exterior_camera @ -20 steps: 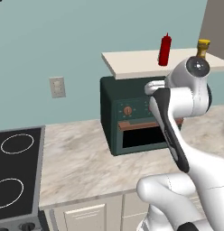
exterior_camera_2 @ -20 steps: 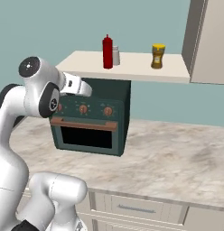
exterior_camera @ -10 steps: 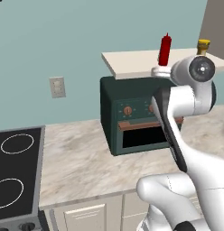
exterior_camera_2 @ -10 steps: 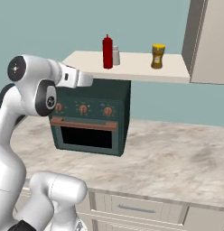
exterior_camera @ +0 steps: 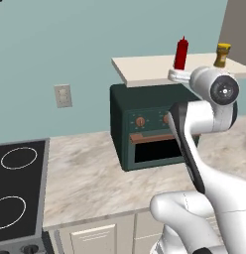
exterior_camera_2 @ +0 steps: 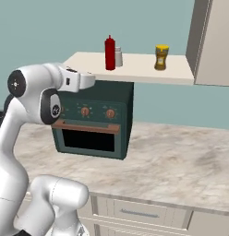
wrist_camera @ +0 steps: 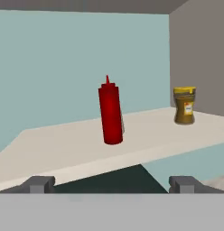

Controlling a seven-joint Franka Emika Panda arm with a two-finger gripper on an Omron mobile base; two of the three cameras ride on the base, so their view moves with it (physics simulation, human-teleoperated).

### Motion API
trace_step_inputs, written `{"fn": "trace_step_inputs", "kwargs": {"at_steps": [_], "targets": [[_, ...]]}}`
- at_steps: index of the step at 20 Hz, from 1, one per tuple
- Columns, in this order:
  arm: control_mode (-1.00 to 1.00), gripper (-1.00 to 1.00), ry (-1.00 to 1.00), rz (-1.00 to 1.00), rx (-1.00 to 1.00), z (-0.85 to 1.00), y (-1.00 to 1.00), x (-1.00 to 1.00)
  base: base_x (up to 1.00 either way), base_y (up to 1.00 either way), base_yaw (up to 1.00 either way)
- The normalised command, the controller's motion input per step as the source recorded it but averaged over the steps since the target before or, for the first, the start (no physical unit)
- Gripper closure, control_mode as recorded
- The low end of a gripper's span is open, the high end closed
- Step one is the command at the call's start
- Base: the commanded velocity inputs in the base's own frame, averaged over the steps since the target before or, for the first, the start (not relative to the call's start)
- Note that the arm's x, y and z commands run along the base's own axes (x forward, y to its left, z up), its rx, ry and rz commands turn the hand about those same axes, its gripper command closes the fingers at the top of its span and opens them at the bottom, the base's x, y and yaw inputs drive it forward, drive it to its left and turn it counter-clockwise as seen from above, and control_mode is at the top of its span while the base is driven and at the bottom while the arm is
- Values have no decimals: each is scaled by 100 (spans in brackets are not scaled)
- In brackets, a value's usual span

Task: Collect the turmeric, ketchup, and shaker from the cabinet and place them next to the stove.

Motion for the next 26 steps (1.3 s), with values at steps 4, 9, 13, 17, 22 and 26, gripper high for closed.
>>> {"fn": "trace_step_inputs", "kwargs": {"at_steps": [4, 9, 13, 17, 22, 26], "targets": [[-100, -100, -3, 0, 0, 3, -2, 7, 0, 0, 0], [-100, -100, 3, 0, 0, 1, 0, 28, 0, 0, 0], [-100, -100, 0, 0, 0, 13, 0, 37, 0, 0, 0], [-100, -100, 0, 0, 0, 22, -2, 22, 0, 0, 0], [-100, -100, 1, 0, 0, 16, -8, 43, 0, 0, 0], [-100, -100, 7, 0, 0, 13, -27, 52, 0, 0, 0]]}}
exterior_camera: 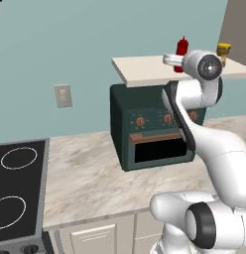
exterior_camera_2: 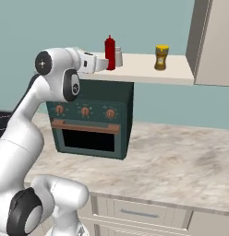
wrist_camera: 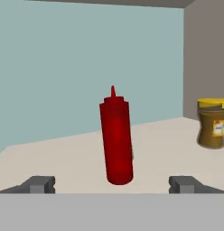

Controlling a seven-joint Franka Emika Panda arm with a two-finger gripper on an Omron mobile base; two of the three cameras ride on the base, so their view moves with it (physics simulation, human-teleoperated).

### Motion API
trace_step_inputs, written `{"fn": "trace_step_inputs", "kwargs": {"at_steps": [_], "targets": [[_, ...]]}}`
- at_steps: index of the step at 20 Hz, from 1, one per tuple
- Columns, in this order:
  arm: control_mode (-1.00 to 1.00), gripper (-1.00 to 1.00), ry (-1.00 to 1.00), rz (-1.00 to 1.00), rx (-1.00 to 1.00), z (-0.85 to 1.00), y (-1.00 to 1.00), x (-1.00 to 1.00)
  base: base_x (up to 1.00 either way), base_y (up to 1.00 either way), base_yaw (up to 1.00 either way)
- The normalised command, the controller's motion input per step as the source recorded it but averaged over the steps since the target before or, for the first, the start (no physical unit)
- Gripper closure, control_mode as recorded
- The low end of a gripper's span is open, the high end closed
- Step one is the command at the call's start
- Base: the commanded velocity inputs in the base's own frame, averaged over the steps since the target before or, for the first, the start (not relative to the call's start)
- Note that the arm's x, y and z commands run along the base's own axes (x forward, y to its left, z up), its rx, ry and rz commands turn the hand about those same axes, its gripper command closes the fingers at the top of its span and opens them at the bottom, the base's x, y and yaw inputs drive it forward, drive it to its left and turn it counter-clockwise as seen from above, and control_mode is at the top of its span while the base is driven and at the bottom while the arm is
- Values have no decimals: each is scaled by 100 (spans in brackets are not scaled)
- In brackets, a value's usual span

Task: Collect the turmeric, ketchup, and shaker from the cabinet and place them next to the stove.

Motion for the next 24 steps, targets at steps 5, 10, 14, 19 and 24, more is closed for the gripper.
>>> {"fn": "trace_step_inputs", "kwargs": {"at_steps": [5, 10, 14, 19, 24], "targets": [[-100, -100, 8, -2, 0, 9, -19, 56, 0, 0, 0], [-100, -100, 8, -2, 0, 0, 0, 39, 0, 0, 0], [-100, -100, 5, 0, 0, 0, -2, 31, 0, 0, 0], [-100, -100, 5, 0, 0, 0, -19, 29, 0, 0, 0], [-100, -100, 3, 0, 0, 0, -19, 23, 0, 0, 0]]}}
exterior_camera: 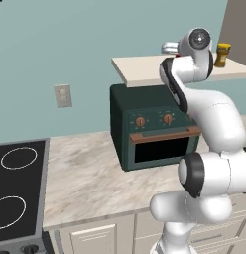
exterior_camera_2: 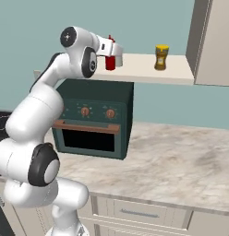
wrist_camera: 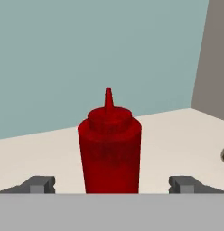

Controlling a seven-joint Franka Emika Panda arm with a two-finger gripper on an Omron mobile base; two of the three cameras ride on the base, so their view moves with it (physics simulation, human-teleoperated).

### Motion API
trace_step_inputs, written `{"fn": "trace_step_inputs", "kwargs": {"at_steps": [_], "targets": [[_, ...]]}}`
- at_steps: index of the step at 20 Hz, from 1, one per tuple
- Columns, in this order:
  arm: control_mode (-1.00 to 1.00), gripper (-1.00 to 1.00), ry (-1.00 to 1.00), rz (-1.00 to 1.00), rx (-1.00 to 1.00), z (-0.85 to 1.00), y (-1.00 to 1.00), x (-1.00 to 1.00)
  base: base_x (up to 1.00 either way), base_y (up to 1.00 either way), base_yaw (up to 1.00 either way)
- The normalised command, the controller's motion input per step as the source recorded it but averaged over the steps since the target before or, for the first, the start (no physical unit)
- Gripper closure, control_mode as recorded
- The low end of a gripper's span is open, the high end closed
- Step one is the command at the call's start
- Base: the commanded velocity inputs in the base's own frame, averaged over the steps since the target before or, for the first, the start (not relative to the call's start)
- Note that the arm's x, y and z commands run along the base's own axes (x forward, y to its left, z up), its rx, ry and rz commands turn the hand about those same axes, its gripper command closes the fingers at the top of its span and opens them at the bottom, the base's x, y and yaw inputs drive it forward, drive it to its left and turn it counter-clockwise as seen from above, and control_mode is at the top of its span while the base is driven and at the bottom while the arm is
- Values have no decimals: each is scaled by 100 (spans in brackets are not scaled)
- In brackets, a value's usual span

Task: Collect the turmeric, ketchup, and shaker from the cabinet and place them next to the stove.

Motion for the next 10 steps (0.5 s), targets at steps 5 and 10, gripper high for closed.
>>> {"fn": "trace_step_inputs", "kwargs": {"at_steps": [5, 10], "targets": [[-100, 100, 1, 0, 0, 0, -10, 16, 0, 0, 0], [-100, 100, 0, 0, 0, 0, -2, 9, 0, 0, 0]]}}
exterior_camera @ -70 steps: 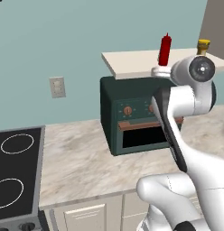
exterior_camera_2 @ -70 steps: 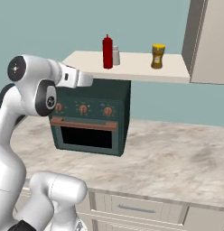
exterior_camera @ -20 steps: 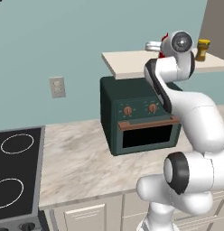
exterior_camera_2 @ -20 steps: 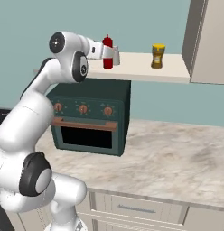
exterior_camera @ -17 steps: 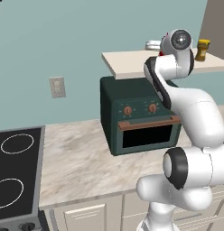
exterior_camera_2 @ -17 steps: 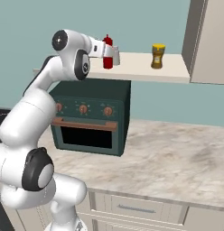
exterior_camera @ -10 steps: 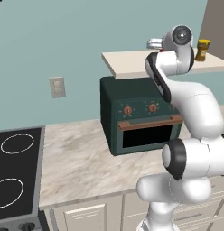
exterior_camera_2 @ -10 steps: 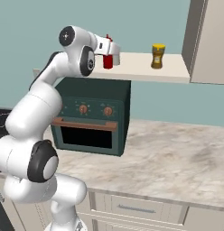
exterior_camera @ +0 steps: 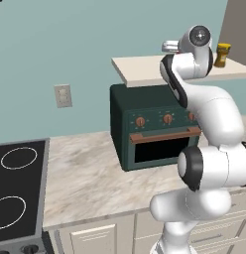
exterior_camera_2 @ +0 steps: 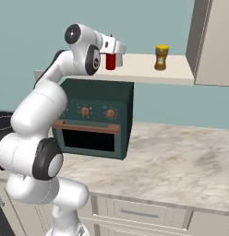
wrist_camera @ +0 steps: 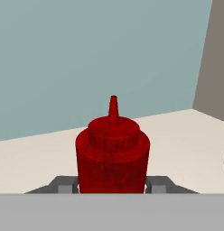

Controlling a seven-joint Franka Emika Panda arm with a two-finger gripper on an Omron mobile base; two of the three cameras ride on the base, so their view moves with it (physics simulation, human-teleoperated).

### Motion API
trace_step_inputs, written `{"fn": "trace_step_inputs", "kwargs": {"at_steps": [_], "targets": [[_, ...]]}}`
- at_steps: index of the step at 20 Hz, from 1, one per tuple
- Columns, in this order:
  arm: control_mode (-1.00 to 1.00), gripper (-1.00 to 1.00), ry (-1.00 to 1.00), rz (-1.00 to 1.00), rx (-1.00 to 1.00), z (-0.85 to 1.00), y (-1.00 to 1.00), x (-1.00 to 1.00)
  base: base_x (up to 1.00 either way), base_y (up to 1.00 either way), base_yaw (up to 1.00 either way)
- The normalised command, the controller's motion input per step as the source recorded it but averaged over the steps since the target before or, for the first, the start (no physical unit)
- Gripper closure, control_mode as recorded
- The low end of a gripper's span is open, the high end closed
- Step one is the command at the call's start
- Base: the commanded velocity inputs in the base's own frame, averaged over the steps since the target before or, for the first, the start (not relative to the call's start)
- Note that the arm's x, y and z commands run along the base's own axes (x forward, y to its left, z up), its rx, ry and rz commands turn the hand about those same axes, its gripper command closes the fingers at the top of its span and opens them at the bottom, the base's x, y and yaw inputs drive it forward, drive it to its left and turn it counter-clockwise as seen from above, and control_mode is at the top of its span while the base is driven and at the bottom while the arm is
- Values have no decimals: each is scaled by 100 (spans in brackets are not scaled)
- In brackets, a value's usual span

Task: Collect the turmeric, ketchup, and shaker from the cabinet and place them next to the stove.

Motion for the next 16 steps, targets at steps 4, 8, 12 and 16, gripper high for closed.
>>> {"fn": "trace_step_inputs", "kwargs": {"at_steps": [4, 8, 12, 16], "targets": [[-100, 100, 0, 0, 0, 0, 0, 3, 0, 0, 0], [-100, 100, 0, 0, 0, 0, 0, 0, 0, 0, 0], [-100, 100, 0, 0, 0, 0, 0, -3, 0, 0, 0], [-100, 100, -5, 0, 0, 0, 0, -26, 0, 0, 0]]}}
